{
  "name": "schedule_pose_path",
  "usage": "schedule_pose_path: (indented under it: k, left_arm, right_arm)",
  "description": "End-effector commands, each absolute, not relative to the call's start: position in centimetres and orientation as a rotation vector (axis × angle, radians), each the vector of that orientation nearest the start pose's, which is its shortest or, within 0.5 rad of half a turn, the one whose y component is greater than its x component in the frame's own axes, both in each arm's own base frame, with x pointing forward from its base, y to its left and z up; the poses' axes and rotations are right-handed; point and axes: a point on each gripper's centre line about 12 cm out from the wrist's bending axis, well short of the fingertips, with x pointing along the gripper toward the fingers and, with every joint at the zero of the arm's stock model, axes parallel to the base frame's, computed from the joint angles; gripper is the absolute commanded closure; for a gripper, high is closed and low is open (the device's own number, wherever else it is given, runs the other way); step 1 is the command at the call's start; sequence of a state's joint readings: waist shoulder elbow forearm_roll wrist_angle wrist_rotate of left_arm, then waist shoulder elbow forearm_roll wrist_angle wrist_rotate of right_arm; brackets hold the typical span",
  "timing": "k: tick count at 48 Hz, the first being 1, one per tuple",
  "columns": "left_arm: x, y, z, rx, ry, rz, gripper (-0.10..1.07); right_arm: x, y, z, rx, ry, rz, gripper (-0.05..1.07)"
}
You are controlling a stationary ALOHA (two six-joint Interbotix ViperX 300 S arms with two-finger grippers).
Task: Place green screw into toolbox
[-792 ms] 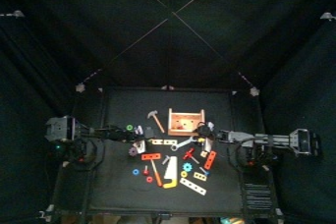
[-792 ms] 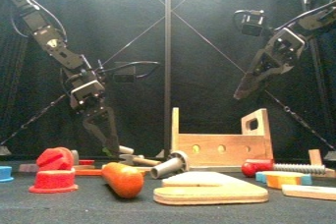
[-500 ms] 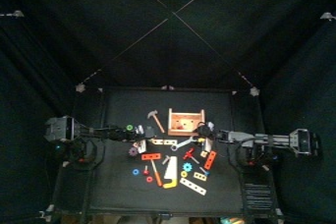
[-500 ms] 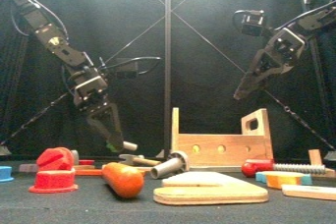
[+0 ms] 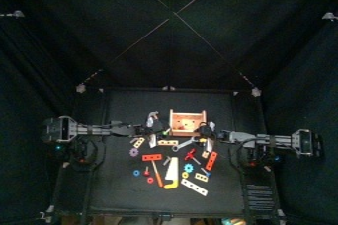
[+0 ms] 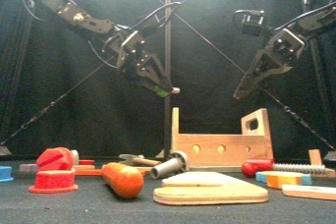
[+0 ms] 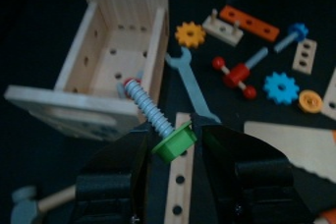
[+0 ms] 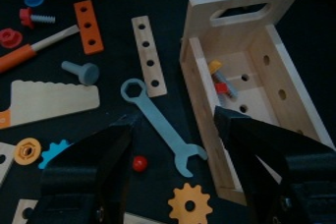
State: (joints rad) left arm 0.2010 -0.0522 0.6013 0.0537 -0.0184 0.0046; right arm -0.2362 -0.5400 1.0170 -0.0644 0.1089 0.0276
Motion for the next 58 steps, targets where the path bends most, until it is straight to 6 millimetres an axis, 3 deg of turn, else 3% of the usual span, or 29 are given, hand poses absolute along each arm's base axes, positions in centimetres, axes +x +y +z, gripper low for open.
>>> schedule_pose_path:
  k: [1,10,21,28,44,58]
  left_arm:
    - [41.1,10.1,23.5,0.009,0.438,0.22,0.45]
    - [43.6,13.1,23.6,0.001,0.376,0.272,0.45]
    - [46.2,15.5,21.3,-0.031,0.401,0.31,0.45]
    - [46.8,16.1,20.5,-0.038,0.425,0.316,0.41]
    - [46.6,16.2,19.2,-0.051,0.493,0.318,0.13]
    - [46.6,16.2,19.2,-0.052,0.494,0.318,0.1]
  right_arm:
    - [25.7,-6.4,22.3,0.027,0.549,-0.231,0.1]
    - [25.7,-6.4,22.2,0.029,0.552,-0.231,0.1]
    - [25.7,-6.4,22.3,0.033,0.549,-0.232,0.1]
    - [25.7,-6.4,22.2,0.034,0.552,-0.232,0.1]
    - [25.7,-6.4,22.1,0.036,0.555,-0.234,0.1]
    - [25.7,-6.4,22.0,0.036,0.558,-0.232,0.1]
